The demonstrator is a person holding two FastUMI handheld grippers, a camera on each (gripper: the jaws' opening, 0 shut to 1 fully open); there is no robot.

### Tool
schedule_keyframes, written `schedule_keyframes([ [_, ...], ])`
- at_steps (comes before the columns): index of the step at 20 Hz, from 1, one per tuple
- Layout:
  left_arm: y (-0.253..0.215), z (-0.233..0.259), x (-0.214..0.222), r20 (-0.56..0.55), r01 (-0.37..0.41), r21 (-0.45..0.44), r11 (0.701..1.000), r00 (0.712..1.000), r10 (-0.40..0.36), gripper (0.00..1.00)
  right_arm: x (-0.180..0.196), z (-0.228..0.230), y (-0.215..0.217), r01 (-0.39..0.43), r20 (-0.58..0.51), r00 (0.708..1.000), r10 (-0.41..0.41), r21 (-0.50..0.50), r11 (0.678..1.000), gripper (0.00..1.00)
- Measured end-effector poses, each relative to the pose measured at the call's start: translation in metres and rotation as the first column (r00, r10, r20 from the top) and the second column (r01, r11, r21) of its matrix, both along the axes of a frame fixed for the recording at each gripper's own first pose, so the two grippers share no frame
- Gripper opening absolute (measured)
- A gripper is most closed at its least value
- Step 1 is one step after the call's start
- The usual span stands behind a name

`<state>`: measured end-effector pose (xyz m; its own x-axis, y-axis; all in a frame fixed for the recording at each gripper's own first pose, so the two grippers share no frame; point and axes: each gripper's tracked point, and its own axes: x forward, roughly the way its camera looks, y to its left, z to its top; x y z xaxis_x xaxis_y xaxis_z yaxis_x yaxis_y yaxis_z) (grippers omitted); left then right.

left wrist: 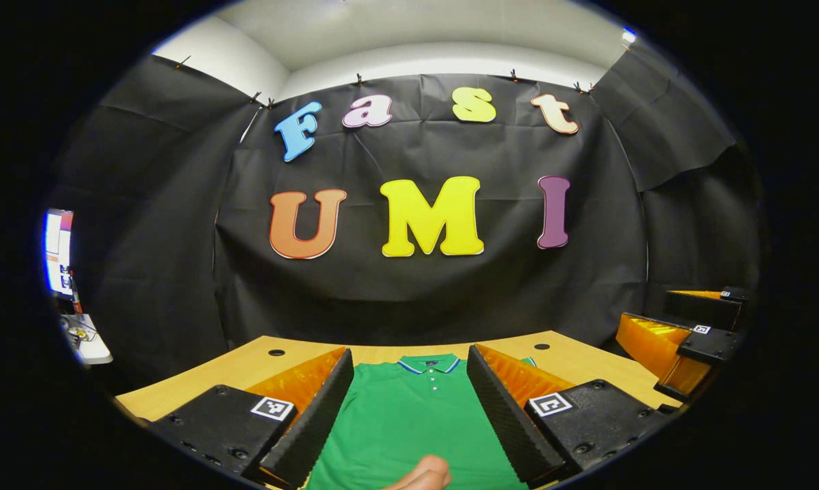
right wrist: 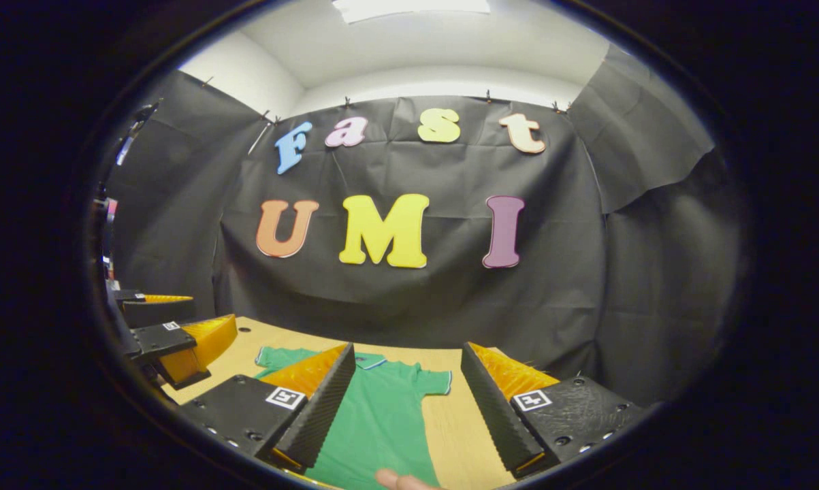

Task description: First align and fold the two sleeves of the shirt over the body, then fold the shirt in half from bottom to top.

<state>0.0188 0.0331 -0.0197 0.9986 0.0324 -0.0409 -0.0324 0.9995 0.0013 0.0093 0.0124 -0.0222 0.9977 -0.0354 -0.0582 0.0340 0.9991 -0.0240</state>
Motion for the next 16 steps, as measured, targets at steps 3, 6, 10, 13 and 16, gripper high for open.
schedule_keyframes([
  [3, 0.008, -0.009, 0.005, -0.028, -0.023, 0.001, 1.000, 0.999, 0.023, 1.00, 0.006, -0.010, -0.007, 0.021, -0.019, 1.000, -0.021, 0.004, 1.000, 0.95],
  [6, 0.015, -0.015, 0.007, -0.042, -0.041, 0.002, 0.999, 0.998, 0.041, 1.00, 0.017, -0.017, -0.021, 0.042, -0.036, 0.998, -0.041, 0.014, 0.999, 0.95],
  [10, 0.020, -0.022, 0.012, -0.061, -0.051, -0.012, 0.999, 0.997, 0.050, 1.00, 0.063, -0.016, -0.056, 0.103, -0.024, 0.994, -0.103, -0.026, 0.994, 0.96],
  [13, 0.019, -0.026, 0.015, -0.069, -0.053, 0.001, 0.999, 0.996, 0.053, 1.00, 0.110, -0.036, -0.079, 0.144, -0.065, 0.987, -0.146, -0.032, 0.989, 0.95],
  [16, 0.021, -0.035, 0.018, -0.086, -0.065, 0.030, 0.997, 0.994, 0.068, 1.00, 0.165, -0.073, -0.092, 0.152, -0.168, 0.974, -0.150, 0.000, 0.988, 0.95],
])
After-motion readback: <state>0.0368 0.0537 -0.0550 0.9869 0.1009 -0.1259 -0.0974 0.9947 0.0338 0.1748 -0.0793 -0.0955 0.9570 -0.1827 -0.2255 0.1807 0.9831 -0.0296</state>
